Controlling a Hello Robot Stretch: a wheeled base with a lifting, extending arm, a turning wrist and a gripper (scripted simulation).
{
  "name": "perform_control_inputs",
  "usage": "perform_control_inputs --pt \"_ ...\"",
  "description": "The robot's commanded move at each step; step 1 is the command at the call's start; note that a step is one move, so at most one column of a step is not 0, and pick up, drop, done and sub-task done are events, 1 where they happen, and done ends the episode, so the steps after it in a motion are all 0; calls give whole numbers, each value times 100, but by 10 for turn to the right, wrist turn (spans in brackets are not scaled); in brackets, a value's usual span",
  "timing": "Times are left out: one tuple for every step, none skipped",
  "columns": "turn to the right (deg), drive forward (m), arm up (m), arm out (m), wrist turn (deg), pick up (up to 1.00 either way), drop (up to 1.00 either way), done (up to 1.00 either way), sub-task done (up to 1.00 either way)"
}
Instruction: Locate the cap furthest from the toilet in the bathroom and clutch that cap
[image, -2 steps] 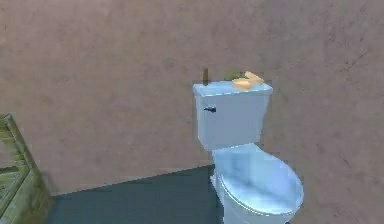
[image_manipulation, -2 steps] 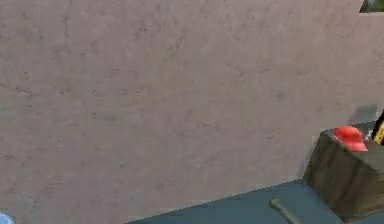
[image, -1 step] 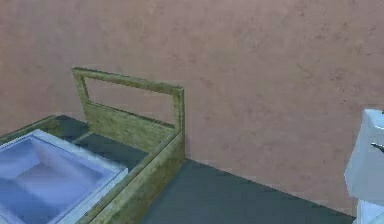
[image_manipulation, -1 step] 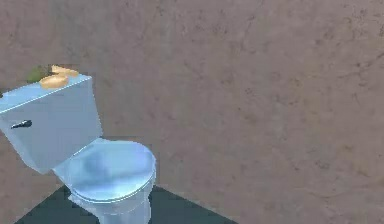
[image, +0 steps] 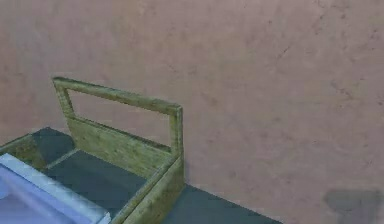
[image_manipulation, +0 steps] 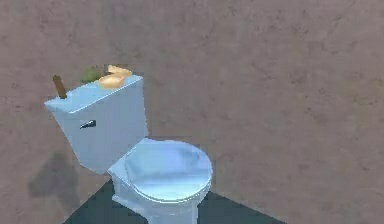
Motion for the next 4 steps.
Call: perform_control_inputs --pt "450 0 0 0 0 0 0 0 0" --pt "450 0 0 0 0 0 0 0 0" --pt "450 0 0 0 0 0 0 0 0" --pt "450 0 0 0 0 0 0 0 0"
